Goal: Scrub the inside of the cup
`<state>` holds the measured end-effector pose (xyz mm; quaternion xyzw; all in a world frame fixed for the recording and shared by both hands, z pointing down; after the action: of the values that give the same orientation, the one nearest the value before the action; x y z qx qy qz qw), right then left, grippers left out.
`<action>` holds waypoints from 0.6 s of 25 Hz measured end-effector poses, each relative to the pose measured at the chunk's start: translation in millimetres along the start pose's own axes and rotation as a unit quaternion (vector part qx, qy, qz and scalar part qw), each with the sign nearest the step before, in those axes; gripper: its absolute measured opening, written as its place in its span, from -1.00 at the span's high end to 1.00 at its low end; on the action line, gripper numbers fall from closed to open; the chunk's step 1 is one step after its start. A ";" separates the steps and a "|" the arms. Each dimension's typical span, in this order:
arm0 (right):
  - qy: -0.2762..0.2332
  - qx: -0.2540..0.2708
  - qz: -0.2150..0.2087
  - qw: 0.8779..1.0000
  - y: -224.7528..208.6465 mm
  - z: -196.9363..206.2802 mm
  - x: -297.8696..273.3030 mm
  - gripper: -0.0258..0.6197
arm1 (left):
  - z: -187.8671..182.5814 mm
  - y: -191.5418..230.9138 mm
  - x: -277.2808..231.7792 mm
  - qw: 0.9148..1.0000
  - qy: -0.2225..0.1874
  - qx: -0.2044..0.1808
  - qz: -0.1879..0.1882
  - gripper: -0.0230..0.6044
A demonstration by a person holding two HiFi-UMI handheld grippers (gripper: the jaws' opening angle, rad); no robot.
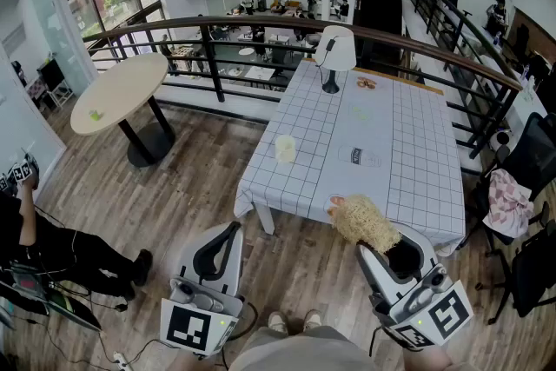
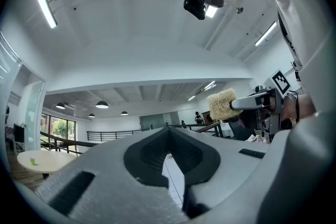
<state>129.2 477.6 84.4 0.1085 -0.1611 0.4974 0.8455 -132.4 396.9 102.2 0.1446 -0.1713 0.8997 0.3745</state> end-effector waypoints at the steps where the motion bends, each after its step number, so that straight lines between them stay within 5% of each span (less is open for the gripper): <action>1: -0.002 -0.004 0.001 1.000 -1.2 0.4 1.4 0.44 | 1.1 -1.7 0.7 1.000 0.001 0.002 0.000 0.88; 15: -0.010 -0.012 0.004 1.000 -19.2 -0.8 14.4 0.44 | 6.0 -24.1 -7.5 0.999 0.032 0.009 0.002 0.88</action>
<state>152.7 480.2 88.7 0.1029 -0.1753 0.4975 0.8433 -109.1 405.6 109.5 0.1189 -0.1516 0.9062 0.3764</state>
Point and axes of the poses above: the fingertips, and each gripper's own axes: x backward along the fingers, y to its left, z out of its underside, the point moved 8 cm from there along x, backward along the fingers, and after that the axes turned 12 degrees about -y, right-handed, at the moved point
